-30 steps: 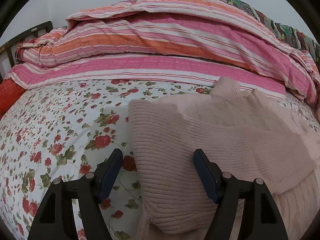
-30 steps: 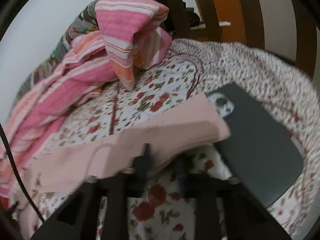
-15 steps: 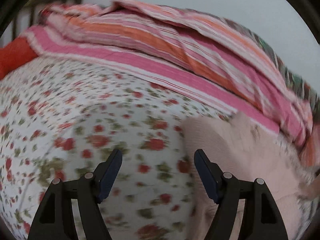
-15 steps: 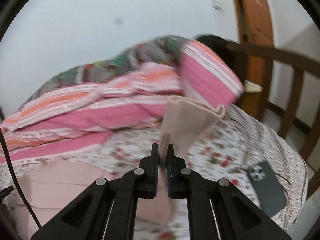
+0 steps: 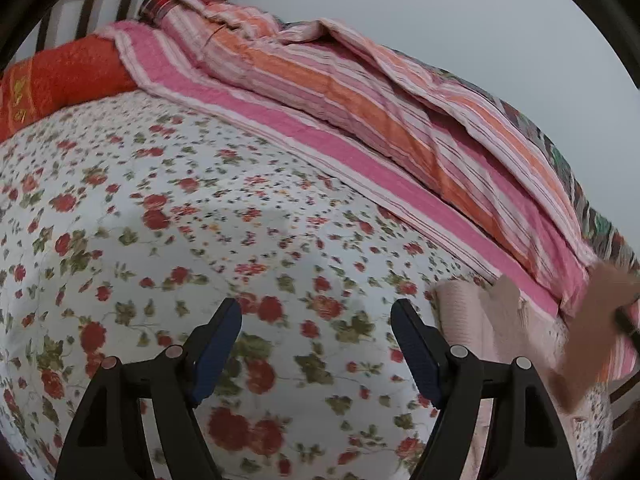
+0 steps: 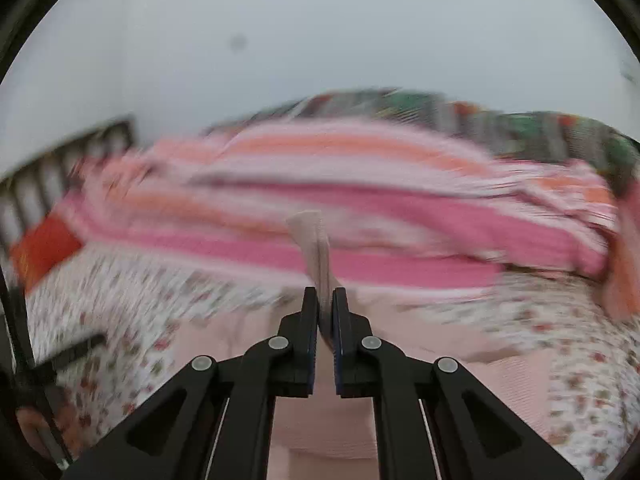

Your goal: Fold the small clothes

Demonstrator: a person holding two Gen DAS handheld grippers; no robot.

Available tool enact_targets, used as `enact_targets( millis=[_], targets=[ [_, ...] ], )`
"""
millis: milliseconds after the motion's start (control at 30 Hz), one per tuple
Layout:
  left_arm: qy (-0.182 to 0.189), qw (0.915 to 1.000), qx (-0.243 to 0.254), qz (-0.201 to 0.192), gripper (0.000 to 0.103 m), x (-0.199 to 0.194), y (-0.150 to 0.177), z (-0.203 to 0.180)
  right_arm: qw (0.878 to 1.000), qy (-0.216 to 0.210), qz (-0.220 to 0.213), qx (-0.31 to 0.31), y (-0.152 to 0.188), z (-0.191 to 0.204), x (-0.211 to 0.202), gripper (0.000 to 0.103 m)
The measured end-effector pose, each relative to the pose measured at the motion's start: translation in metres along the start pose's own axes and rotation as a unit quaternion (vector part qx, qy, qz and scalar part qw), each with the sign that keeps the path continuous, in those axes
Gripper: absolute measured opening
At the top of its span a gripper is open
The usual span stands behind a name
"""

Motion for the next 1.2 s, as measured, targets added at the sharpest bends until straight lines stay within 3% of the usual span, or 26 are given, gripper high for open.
enact_targets(
  millis=[33,67,100,233,400,467,533,600,667,733,933,1167,1200],
  targets=[
    [0.0,1.0,-0.004,0.0,0.076,0.0,0.0,0.002,1.0,-0.016,0.01,-0.011,0.008,0.011,0.008,0.019],
    [0.002,1.0,-0.004,0.001,0.076,0.001,0.0,0.002,0.999,-0.033,0.026,-0.027,0.018,0.025,0.019,0.034],
    [0.003,1.0,0.0,0.001,0.076,0.002,0.001,0.0,0.998,-0.038,0.031,-0.035,0.025,0.031,0.022,0.042],
    [0.015,0.9993,0.033,-0.003,0.076,0.004,0.006,-0.024,0.998,-0.019,0.021,-0.054,0.042,0.021,0.011,0.042],
    [0.069,0.9952,0.069,0.007,0.074,0.005,0.018,-0.069,1.0,0.011,-0.003,0.012,0.051,-0.07,-0.026,0.053],
    [0.096,0.9924,0.077,0.007,0.074,0.003,0.023,-0.087,0.997,0.052,-0.006,0.047,0.061,-0.118,-0.038,0.055],
    [0.131,0.9874,0.087,0.012,0.072,-0.001,0.029,-0.11,0.993,0.087,-0.001,0.075,0.072,-0.157,-0.046,0.055],
    [0.169,0.9802,0.103,0.012,0.071,-0.005,0.037,-0.135,0.99,0.098,0.005,0.102,0.085,-0.187,-0.052,0.055],
    [0.181,0.9755,0.123,0.019,0.066,-0.005,0.049,-0.158,0.987,0.096,0.011,0.132,0.102,-0.213,-0.054,0.055],
    [0.16,0.9757,0.147,0.026,0.053,0.001,0.061,-0.174,0.984,0.095,0.023,0.148,0.115,-0.227,-0.051,0.055],
    [0.075,0.9766,0.191,0.065,0.049,0.033,0.086,-0.184,0.983,0.083,0.044,0.159,0.136,-0.242,-0.042,0.055],
    [0.053,0.9753,0.205,0.061,0.049,0.038,0.093,-0.189,0.987,0.088,0.046,0.129,0.14,-0.236,-0.046,0.056],
    [0.05,0.9748,0.21,0.058,0.035,0.039,0.093,-0.191,0.987,0.088,0.046,0.13,0.141,-0.236,-0.047,0.056]
  ],
)
Point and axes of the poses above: each gripper's, at about its wrist camera, not at the fingertips, and x roughly the way its jaws point, z to its left, y to its underside, the point moved 4 cm from there along x, roughly the way its jaws point, and after that the axes turned 3 degrees about -y, right-handed, at the moved point
